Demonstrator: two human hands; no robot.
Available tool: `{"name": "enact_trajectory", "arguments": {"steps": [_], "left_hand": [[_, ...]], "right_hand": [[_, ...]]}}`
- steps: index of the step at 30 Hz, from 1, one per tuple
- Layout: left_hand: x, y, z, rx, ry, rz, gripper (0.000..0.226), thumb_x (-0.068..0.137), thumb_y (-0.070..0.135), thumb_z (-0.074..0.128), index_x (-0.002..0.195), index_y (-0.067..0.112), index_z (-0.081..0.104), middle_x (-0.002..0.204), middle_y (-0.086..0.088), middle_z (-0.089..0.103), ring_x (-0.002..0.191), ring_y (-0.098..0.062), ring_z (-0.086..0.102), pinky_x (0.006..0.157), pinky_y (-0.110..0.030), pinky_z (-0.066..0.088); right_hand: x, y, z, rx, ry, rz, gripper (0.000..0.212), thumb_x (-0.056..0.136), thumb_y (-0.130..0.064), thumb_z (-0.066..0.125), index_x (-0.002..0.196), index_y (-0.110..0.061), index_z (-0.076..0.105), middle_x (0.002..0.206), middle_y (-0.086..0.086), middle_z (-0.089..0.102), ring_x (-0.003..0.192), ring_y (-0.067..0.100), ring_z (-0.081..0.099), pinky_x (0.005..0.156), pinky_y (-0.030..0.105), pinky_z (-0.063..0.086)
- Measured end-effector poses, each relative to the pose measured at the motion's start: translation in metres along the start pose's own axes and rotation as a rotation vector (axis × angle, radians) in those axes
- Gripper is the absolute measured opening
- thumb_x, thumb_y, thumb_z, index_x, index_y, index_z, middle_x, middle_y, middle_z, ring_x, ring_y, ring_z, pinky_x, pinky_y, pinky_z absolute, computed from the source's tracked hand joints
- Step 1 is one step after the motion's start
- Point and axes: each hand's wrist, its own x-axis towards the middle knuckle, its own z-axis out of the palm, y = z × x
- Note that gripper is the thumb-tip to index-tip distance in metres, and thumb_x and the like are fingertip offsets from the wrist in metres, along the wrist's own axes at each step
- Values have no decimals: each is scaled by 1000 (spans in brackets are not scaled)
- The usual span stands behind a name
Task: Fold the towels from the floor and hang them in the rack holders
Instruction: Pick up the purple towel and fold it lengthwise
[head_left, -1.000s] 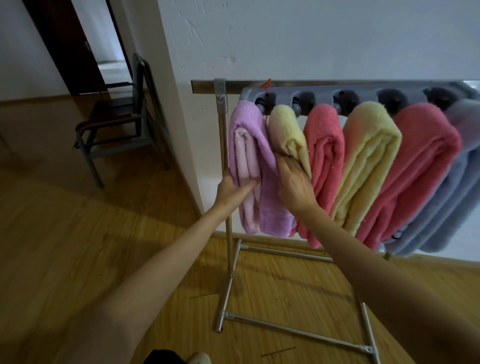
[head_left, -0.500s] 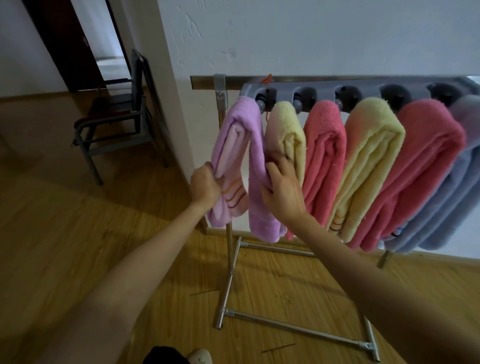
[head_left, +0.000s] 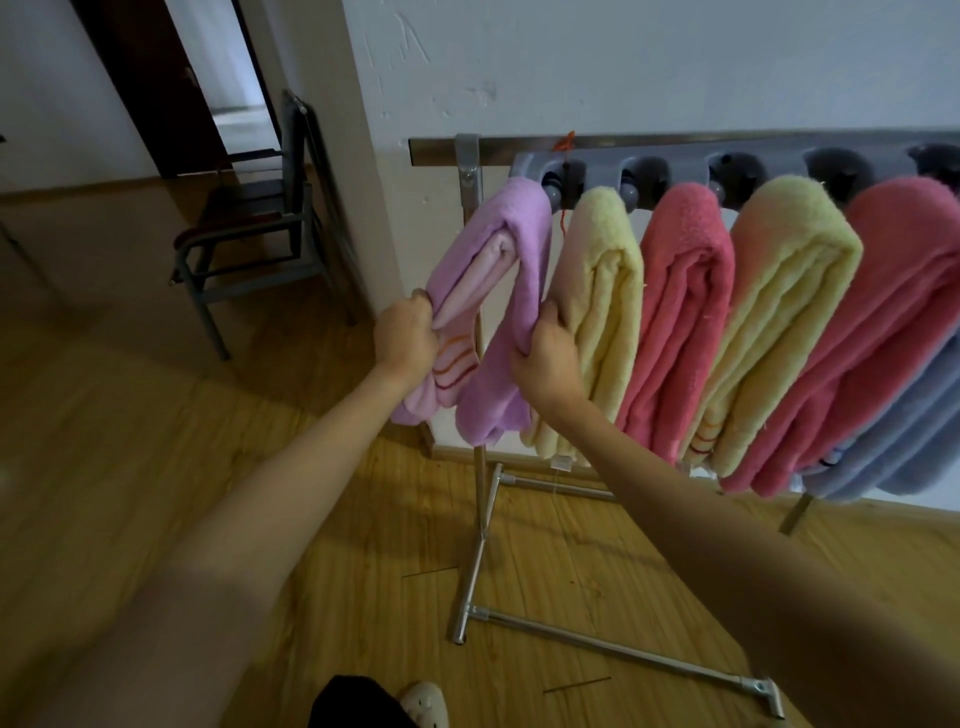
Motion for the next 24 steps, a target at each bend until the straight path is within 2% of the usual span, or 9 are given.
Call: {"name": "enact_trajectory", "arguments": {"steps": [5,8,10,12,14,17,20,22,24], "left_hand": [[-5,4,13,-15,19,37,17,93,15,57,96,-2,62,83,-15,68,69,-30,65,55,-27,41],[-13,13,22,-52,-15,28,18,92,15,57,98,-2,60,85,-16,68,71,-32,66,57,-32,49],[-21,22,29,-72,-49,16,20,89,13,59,100,-4,58,86,-20,68,74,-38,65,58,-35,44],[-29,31,36,-181,-82,12,26,87,13,61,105,-5,57,89,-21,68,78,-39,65,60,-35,45],[-36,37,41,-369,-143,1,33,90,17,61,116,-2,57,95,-18,69,83,-33,67,68,-36,54],[-46,37,47,-568,-348,-103,41,91,25,60,126,5,51,104,-14,68,92,-28,66,80,-39,56],[-61,30,53,-622,-554,-152,43,88,25,63,126,9,48,108,-10,65,99,-24,63,84,-36,55],[-72,26,56,-598,-632,-137,48,86,20,65,128,10,44,112,-9,62,103,-24,61,83,-32,53],[-82,24,60,-567,-684,-127,60,83,19,69,135,11,38,117,-7,59,106,-22,60,86,-32,52]], "right_hand": [[5,15,-4,-61,32,-41,43,86,-2,56,124,8,41,90,18,65,76,34,65,65,37,52],[4,23,-5,-45,-3,-95,36,83,0,57,116,8,45,84,16,63,73,35,64,62,35,50],[5,26,-5,-50,-56,-105,36,79,1,59,112,9,47,89,19,63,80,37,63,67,37,50],[7,28,-5,-51,-104,-102,34,78,2,59,110,9,50,95,22,64,86,38,63,73,33,48],[7,29,-6,-28,-123,-107,30,80,2,58,108,8,55,97,22,66,89,37,63,74,21,42],[7,33,-11,-5,-144,-85,31,81,2,56,111,7,55,101,22,65,94,36,63,78,25,45],[1,39,-18,-42,-216,-43,42,82,0,55,123,4,48,111,21,62,102,35,60,81,25,45],[-9,38,-23,-64,-275,-85,58,82,2,55,137,4,35,128,23,54,118,34,54,94,28,44],[-20,37,-29,-87,-302,-160,74,82,4,55,146,5,19,146,23,38,135,31,39,109,31,36]]}}
